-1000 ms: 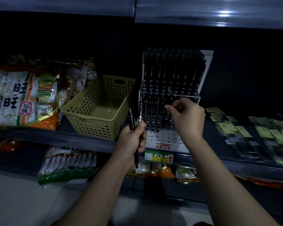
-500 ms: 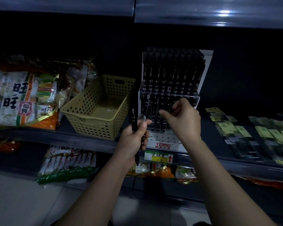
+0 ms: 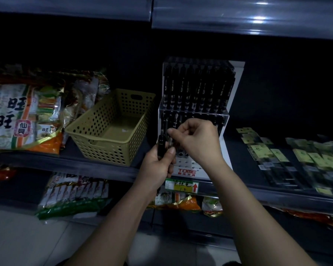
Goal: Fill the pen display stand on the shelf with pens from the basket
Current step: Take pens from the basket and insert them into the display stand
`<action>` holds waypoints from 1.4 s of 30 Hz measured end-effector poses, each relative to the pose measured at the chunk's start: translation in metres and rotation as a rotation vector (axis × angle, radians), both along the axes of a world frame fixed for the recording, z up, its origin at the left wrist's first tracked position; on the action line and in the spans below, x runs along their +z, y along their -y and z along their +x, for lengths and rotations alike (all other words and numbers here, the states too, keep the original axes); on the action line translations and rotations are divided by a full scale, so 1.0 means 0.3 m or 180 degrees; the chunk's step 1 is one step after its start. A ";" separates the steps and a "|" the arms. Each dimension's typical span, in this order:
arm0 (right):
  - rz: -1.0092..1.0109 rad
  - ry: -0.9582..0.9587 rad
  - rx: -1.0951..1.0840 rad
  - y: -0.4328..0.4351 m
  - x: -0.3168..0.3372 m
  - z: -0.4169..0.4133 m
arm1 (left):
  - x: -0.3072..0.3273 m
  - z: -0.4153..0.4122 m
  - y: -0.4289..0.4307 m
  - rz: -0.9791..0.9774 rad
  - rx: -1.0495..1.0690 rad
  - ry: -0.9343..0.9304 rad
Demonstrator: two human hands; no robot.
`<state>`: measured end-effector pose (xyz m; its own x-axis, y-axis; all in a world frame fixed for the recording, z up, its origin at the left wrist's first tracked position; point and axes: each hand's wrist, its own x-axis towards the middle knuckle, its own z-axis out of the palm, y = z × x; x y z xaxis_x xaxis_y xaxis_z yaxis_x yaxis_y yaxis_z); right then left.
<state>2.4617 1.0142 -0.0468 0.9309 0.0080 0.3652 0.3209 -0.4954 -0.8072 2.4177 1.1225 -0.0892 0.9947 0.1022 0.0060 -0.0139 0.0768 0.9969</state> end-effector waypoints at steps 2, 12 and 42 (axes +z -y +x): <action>0.0141 -0.0177 0.0025 0.005 0.005 0.007 | 0.001 0.001 0.004 0.0001 -0.0015 0.0039; 0.1391 -0.0975 0.0820 0.061 0.056 -0.016 | 0.003 0.003 0.001 -0.0201 -0.0177 0.0130; -0.0099 0.1029 -0.1078 0.128 -0.002 0.029 | 0.029 -0.006 0.002 -0.0797 -0.0154 -0.0658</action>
